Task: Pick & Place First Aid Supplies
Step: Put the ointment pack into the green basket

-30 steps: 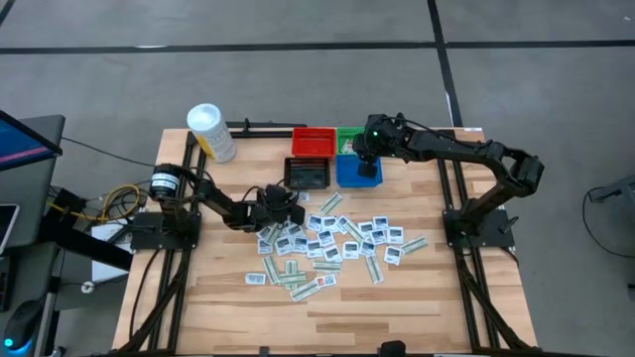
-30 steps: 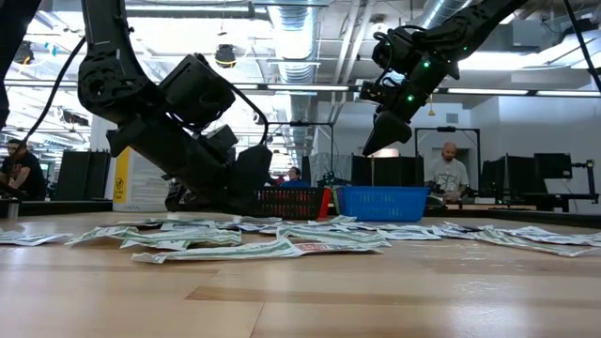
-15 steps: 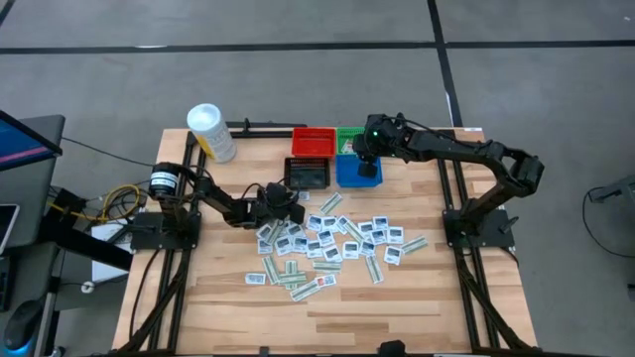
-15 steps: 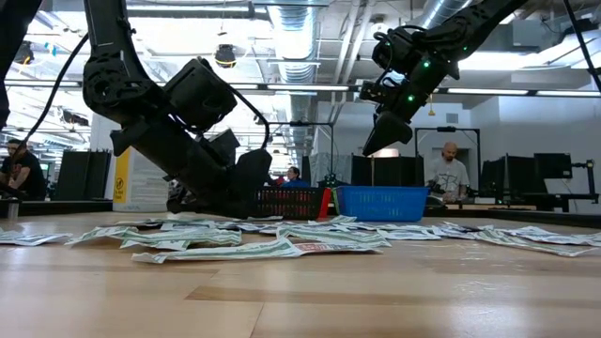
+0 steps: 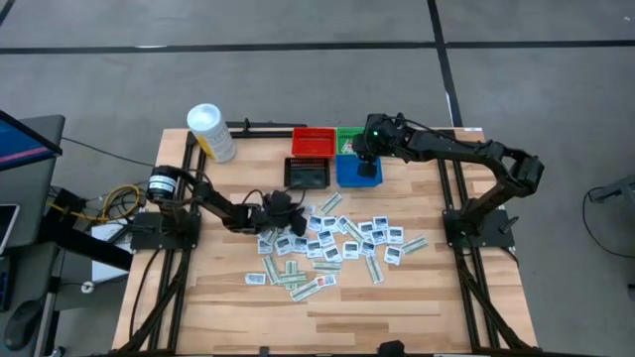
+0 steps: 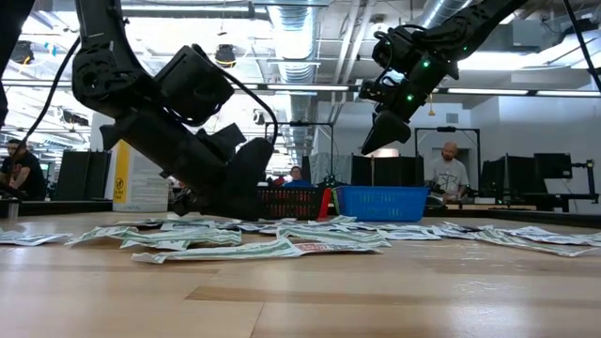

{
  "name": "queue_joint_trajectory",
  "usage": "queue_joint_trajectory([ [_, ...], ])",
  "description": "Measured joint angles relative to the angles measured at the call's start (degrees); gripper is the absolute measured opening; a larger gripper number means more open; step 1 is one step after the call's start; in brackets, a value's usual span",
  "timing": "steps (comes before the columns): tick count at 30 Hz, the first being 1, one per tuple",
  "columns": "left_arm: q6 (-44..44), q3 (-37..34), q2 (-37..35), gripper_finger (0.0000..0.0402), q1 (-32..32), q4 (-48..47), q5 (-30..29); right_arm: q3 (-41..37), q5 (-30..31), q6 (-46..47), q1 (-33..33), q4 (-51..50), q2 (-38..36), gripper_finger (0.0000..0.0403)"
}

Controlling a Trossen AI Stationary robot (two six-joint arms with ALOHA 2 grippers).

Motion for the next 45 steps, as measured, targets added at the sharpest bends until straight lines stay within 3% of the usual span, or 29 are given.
queue_joint_trajectory([
  [9,0.22,-0.09,-0.86,0.0121,-1.34,-0.64,-0.17,0.02,-0.02,0.55,0.11,-0.07,0.0,0.0107],
  [20,17.31,-0.28,-10.1,0.0121,-1.35,-1.18,-0.46,0.0,-0.04,0.57,0.11,-0.2,0.0,0.0107],
  [29,23.52,-0.26,-16.01,0.0121,-0.99,-0.62,-0.99,0.01,-0.49,2.47,0.11,-0.24,0.0,0.0107],
  [33,22.16,-0.2,-15.92,0.0121,-0.02,-0.45,-0.88,0.0,-2.89,2.57,0.11,-0.95,-0.02,0.0107],
  [45,23.71,-0.17,-9.55,0.0141,0.34,-0.46,7.8,0.0,-3.21,2.58,0.13,-1.46,-0.02,0.0107],
])
